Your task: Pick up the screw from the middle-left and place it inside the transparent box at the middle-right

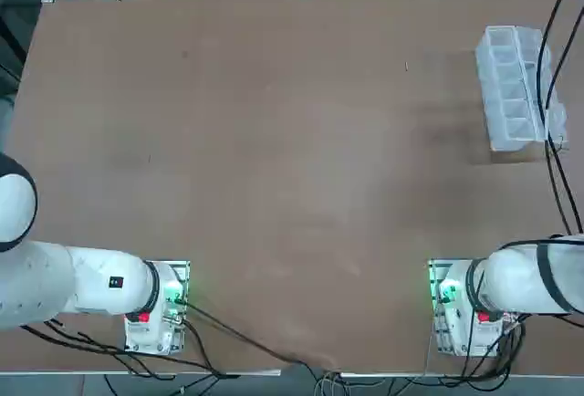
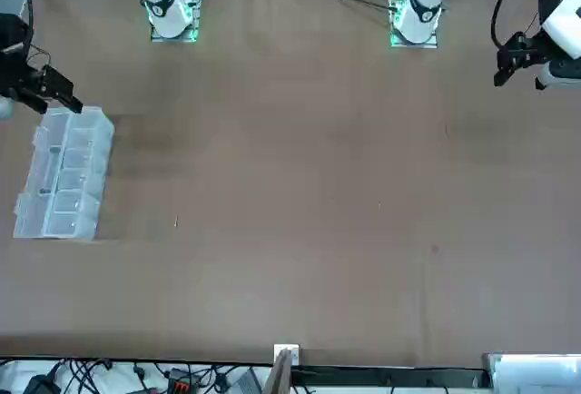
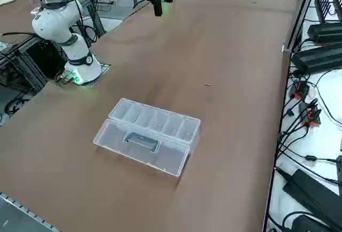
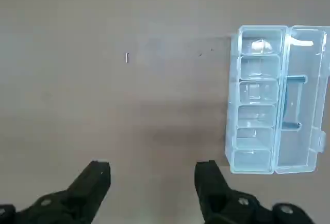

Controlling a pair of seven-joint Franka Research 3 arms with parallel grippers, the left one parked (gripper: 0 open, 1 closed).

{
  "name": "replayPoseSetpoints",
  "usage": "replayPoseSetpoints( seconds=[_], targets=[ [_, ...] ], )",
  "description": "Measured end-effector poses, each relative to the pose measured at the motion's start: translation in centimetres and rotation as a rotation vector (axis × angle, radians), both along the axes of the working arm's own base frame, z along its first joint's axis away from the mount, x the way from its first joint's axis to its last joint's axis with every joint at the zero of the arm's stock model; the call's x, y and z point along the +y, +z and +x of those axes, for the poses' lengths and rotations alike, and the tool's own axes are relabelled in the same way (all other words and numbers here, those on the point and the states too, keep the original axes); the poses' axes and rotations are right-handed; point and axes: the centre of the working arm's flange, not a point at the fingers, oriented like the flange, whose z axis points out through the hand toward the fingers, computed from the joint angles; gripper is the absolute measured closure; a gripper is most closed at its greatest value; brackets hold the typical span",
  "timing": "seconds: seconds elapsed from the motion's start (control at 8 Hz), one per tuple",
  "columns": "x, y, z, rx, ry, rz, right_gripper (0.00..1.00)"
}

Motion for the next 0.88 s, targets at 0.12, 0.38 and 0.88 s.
replayPoseSetpoints(
  seconds=[0.12,0.38,0.88],
  targets=[
    [0.0,-0.2,0.1,0.003,-0.002,0.0,0.0],
    [0.4,-0.2,0.2,0.003,0.003,-0.001,0.0],
    [6.8,-4.3,3.7,-0.043,0.099,-0.036,0.0]
  ],
)
